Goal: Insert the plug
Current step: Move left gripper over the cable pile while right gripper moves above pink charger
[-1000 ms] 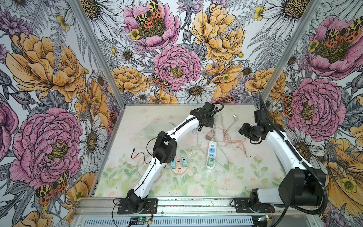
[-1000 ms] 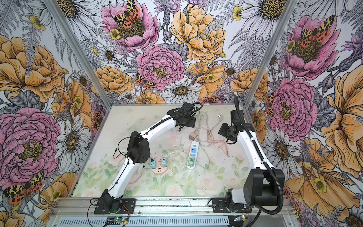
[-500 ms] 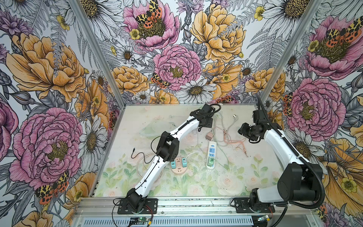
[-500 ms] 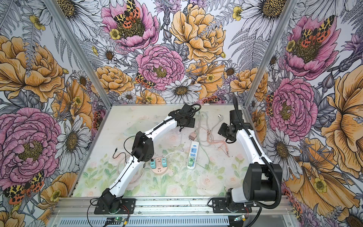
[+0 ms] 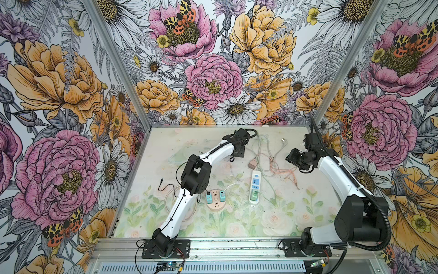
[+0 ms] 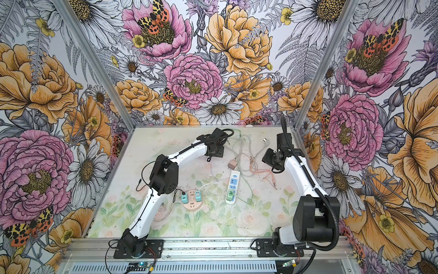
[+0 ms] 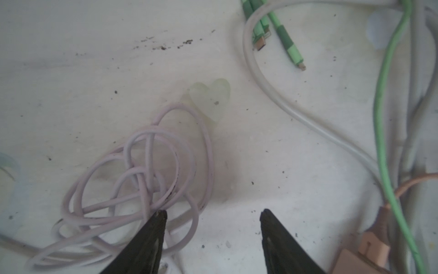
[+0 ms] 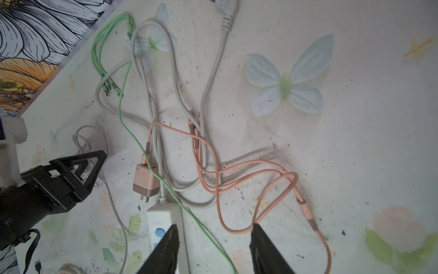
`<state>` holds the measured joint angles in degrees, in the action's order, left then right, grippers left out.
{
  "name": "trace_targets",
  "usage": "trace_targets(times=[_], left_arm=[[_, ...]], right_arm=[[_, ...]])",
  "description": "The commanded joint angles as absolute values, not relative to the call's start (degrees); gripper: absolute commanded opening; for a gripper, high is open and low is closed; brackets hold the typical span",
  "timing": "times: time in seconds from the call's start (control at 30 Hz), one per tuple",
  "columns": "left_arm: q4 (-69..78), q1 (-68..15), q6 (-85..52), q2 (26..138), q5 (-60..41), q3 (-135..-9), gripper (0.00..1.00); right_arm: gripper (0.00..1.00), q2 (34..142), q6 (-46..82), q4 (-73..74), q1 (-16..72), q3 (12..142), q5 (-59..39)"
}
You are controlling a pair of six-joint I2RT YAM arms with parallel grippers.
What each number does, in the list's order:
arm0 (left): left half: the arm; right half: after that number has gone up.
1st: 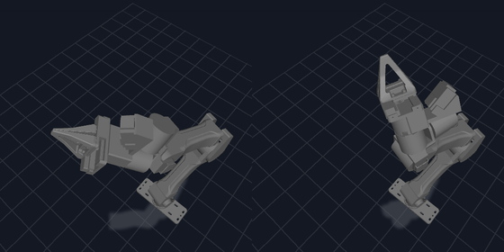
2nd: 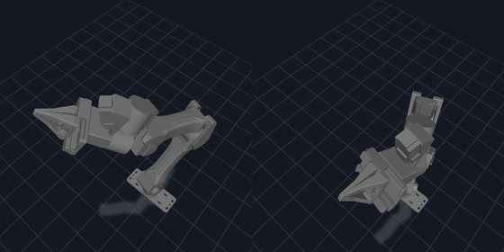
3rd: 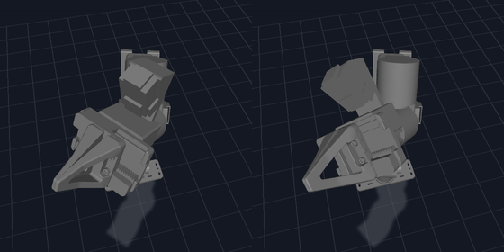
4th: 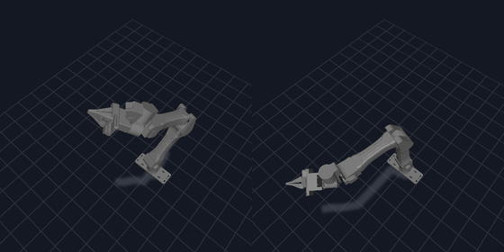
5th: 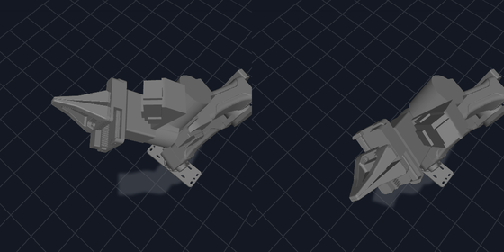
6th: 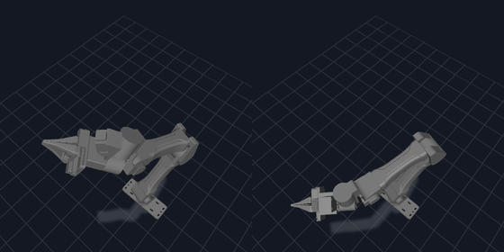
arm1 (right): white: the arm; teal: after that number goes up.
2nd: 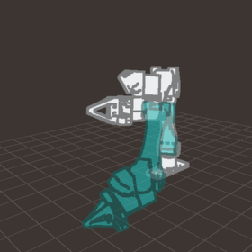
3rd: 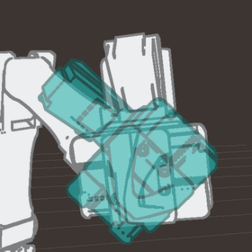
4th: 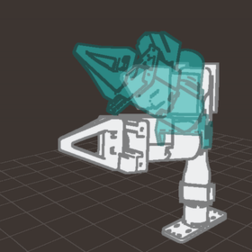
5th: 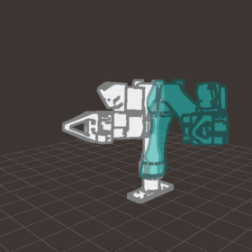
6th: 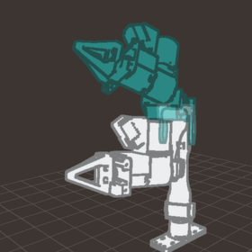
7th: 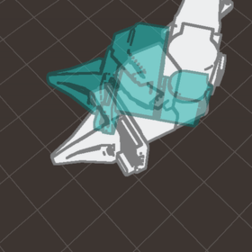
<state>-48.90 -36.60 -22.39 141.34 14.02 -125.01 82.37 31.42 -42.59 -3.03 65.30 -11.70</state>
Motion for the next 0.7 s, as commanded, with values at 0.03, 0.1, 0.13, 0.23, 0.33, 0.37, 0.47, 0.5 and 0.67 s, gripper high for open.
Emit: trace_targets(times=[0.03,0.1,0.13,0.23,0.33,0.37,0.47,0.5,0.67], left_arm=[[-48.5,-33.84,-23.48,137.34,18.28,-120.41,0.66],[-48.51,-32.24,-24.26,135.55,18.61,-117.62,0.66],[-48.52,-31.68,-24.81,134.58,18.72,-116.54,0.66],[-47.31,-30.63,-25.31,131.97,16.41,-115.13,0.66],[-46.54,-31.47,-22.6,131.75,12.64,-117.71,0.66],[-46.33,-32.18,-21.29,132.12,10.92,-119.09,0.66],[-46.12,-34.39,-19.03,133.95,7.23,-123.72,0.66],[-45.83,-34.98,-18.79,134.95,5.64,-125.35,0.66],[-45.35,-36.47,-20.29,140.85,3.24,-132.24,0.66]], right_arm=[[0.51,82.0,32.07,-41.13,-3.12,64.43,-12.22],[0.5,82.11,32.23,-41.07,-3.05,64.42,-12.35],[0.5,82.18,32.23,-41.05,-3.0,64.34,-12.2],[0.5,82.75,32.59,-40.8,-2.64,64.16,-11.49],[0.5,83.67,32.77,-40.44,-1.98,64.41,-11.38],[0.5,83.83,32.78,-40.32,-1.78,64.5,-11.19],[0.5,84.67,32.78,-40.01,-1.02,64.84,-10.75],[0.5,85.05,32.79,-39.91,-0.73,65.01,-10.73],[0.49,86.31,32.72,-39.73,0.07,65.66,-11.24]])
